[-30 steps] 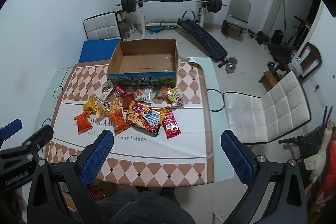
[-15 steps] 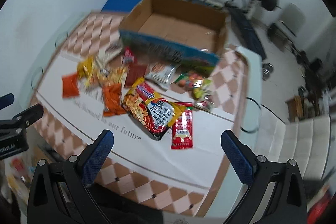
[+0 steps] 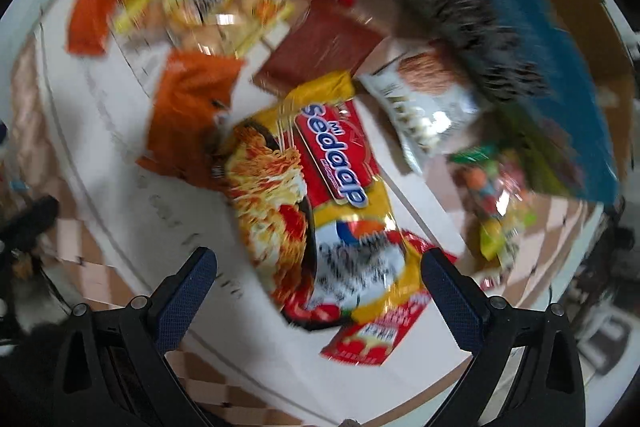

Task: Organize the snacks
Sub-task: 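Grasp the Mi Sedaap noodle pack with the right tool while the left grasps the orange chip bag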

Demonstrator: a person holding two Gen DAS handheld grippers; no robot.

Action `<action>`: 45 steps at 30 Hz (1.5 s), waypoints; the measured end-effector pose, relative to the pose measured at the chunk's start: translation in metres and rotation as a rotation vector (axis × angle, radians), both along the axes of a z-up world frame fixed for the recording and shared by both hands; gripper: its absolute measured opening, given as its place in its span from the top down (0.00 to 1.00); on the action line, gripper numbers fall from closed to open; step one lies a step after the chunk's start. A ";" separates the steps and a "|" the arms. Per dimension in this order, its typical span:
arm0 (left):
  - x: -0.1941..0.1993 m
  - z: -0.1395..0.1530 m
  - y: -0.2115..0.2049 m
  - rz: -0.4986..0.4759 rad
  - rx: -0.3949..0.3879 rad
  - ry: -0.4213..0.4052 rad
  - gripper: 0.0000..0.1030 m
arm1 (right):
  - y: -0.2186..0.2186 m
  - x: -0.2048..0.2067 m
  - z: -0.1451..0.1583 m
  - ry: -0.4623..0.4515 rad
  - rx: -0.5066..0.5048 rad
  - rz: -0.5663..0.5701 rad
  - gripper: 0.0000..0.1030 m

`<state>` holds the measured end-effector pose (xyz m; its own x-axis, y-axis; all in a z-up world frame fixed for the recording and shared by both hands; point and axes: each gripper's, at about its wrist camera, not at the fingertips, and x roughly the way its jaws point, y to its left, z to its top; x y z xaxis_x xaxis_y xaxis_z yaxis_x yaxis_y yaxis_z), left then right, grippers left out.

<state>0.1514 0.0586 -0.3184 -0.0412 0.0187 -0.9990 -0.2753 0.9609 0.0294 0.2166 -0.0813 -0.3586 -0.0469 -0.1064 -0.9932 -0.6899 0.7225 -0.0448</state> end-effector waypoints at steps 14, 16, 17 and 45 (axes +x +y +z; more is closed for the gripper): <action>0.022 -0.036 0.005 -0.024 -0.030 0.060 0.00 | -0.005 -0.007 -0.065 0.080 -0.062 -0.056 0.08; 0.029 -0.036 -0.002 -0.035 -0.022 0.059 0.00 | -0.026 -0.005 -0.064 0.124 -0.034 -0.207 0.09; 0.031 -0.036 -0.005 -0.035 -0.027 0.055 0.00 | -0.041 -0.005 -0.065 0.162 -0.017 -0.305 0.09; 0.092 -0.088 -0.107 -0.323 0.024 0.048 0.49 | -0.126 -0.035 -0.054 0.224 0.071 -0.764 0.05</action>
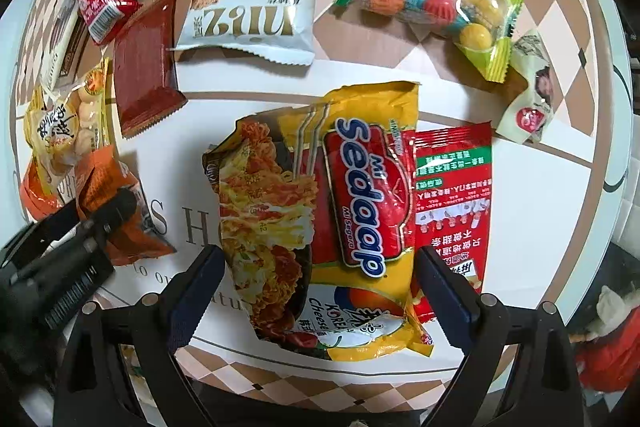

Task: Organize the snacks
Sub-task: 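Grasp the Mi Sedaap noodle pack with the right tool while the left grasps the orange chip bag, then carry both packets into the cardboard box and open both tools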

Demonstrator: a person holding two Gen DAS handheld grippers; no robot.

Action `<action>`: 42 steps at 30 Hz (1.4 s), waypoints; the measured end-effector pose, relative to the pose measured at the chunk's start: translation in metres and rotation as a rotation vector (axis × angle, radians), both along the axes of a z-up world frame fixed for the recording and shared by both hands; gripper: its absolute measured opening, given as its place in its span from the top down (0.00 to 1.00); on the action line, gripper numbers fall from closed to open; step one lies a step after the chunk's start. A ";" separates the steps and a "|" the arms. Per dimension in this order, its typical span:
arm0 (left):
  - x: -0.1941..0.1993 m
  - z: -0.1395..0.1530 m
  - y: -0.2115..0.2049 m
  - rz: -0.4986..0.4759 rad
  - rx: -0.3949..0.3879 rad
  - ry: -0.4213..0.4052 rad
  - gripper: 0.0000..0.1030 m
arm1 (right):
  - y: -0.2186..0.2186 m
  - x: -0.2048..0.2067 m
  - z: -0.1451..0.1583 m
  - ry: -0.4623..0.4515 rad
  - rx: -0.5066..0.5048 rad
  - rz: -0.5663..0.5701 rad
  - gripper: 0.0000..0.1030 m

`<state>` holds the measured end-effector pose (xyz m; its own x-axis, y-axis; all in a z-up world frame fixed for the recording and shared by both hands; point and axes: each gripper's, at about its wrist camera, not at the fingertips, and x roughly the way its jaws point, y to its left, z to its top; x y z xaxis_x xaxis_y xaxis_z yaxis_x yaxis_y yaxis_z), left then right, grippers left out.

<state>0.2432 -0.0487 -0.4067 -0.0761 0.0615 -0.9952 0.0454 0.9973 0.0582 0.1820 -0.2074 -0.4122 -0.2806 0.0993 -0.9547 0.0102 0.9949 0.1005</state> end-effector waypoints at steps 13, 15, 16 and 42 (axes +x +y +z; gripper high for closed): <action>-0.036 -0.042 0.007 0.067 -0.034 0.040 0.51 | 0.045 -0.007 -0.028 0.012 -0.074 0.006 0.07; -0.031 -0.047 0.034 0.066 -0.033 0.029 0.56 | 0.053 -0.012 -0.029 0.009 -0.087 0.018 0.08; -0.032 -0.048 0.034 0.063 -0.031 0.024 0.56 | 0.059 -0.014 -0.031 0.005 -0.091 0.019 0.09; -0.012 0.112 0.005 -0.062 -0.109 -0.272 0.63 | -0.003 -0.030 0.098 -0.220 0.121 -0.134 0.16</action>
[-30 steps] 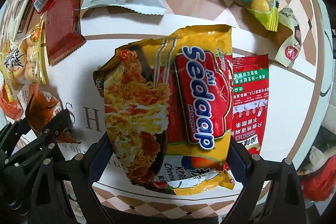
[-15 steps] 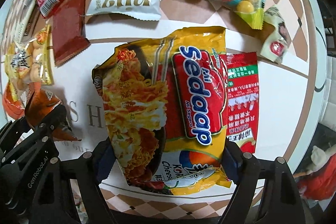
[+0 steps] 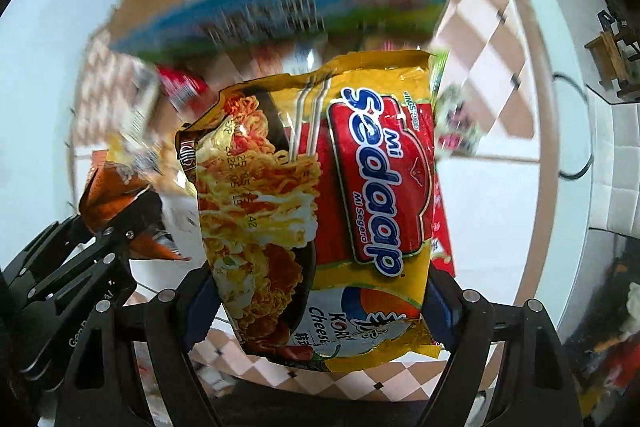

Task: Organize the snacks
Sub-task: 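Carry both packets into the cardboard box and open both tools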

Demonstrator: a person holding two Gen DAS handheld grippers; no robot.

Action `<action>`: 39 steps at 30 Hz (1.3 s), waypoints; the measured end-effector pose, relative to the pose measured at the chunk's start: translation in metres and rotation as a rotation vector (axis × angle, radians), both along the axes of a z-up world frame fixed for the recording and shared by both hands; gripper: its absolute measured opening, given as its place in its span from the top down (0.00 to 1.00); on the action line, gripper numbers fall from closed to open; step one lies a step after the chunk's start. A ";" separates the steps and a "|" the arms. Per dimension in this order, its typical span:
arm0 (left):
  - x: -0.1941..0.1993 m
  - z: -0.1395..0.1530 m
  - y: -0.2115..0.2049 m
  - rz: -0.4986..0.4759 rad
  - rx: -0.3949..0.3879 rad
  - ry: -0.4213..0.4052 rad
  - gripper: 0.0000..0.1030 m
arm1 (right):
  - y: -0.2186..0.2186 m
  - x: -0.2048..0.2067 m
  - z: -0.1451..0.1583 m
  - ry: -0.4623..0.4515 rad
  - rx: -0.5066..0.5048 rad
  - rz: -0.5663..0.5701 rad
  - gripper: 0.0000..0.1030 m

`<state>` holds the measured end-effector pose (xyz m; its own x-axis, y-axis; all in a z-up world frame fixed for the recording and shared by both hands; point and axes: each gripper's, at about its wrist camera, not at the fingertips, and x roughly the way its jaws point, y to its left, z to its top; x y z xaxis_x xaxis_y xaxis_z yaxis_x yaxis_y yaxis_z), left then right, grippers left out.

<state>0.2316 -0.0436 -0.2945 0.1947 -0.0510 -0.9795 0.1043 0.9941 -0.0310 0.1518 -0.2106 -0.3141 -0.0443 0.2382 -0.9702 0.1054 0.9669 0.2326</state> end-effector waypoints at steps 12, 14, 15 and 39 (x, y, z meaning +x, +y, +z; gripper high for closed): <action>0.132 0.065 -0.010 0.026 -0.072 -0.043 0.63 | -0.029 0.116 0.105 -0.182 0.078 -0.109 0.16; 0.161 0.056 -0.011 0.028 -0.065 -0.021 0.63 | -0.030 0.137 0.106 -0.183 0.074 -0.120 0.16; 0.172 0.056 -0.013 0.032 -0.066 -0.013 0.63 | -0.030 0.150 0.105 -0.183 0.069 -0.126 0.16; 0.320 -0.068 -0.027 -0.006 -0.035 0.214 0.62 | -0.003 0.335 -0.053 0.028 -0.074 -0.079 0.16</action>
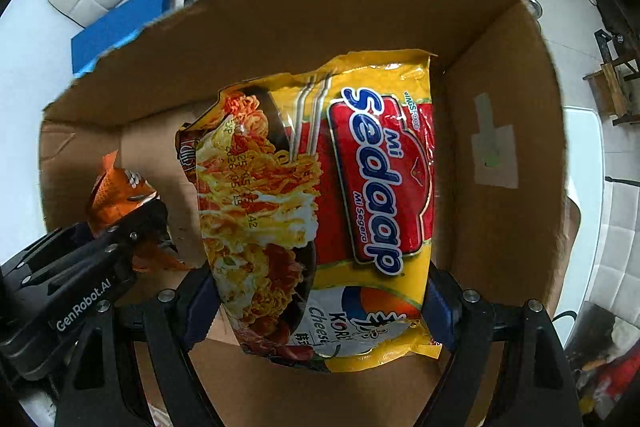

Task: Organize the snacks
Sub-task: 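Carry both packets into the cardboard box and open both tools, then move both tools back over the snack pile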

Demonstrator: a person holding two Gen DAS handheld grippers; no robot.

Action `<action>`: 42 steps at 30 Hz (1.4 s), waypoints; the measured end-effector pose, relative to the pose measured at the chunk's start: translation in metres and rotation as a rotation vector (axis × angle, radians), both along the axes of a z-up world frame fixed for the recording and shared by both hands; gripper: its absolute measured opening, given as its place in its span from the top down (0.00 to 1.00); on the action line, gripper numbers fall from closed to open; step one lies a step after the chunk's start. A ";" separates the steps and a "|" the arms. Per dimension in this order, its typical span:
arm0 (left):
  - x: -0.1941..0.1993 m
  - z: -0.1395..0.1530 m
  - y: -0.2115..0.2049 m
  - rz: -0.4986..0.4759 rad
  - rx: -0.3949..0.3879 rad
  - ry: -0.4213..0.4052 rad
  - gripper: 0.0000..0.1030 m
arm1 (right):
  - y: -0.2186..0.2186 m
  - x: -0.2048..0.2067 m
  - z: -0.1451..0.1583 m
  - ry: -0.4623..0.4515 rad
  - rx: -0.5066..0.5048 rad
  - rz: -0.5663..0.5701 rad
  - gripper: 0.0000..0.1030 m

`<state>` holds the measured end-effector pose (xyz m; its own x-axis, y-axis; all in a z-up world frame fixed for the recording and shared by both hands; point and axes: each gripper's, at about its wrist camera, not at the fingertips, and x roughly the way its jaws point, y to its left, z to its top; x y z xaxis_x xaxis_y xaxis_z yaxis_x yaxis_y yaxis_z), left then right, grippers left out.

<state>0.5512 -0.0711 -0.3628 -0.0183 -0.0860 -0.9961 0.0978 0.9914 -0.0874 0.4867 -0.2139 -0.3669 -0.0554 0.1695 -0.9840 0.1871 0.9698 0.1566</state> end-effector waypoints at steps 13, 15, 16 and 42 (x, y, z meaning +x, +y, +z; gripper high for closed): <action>-0.003 -0.020 0.006 0.044 -0.027 0.090 0.52 | 0.005 0.031 -0.022 0.111 0.025 0.009 0.15; -0.003 -0.017 0.009 0.048 -0.020 0.076 0.41 | 0.000 0.039 -0.026 0.117 0.017 0.007 0.15; -0.003 -0.014 0.010 0.047 -0.015 0.067 0.39 | 0.000 0.041 -0.024 0.112 0.008 0.011 0.15; -0.115 0.115 0.033 0.050 0.008 -0.328 0.26 | 0.010 -0.046 0.114 -0.237 -0.108 0.048 0.05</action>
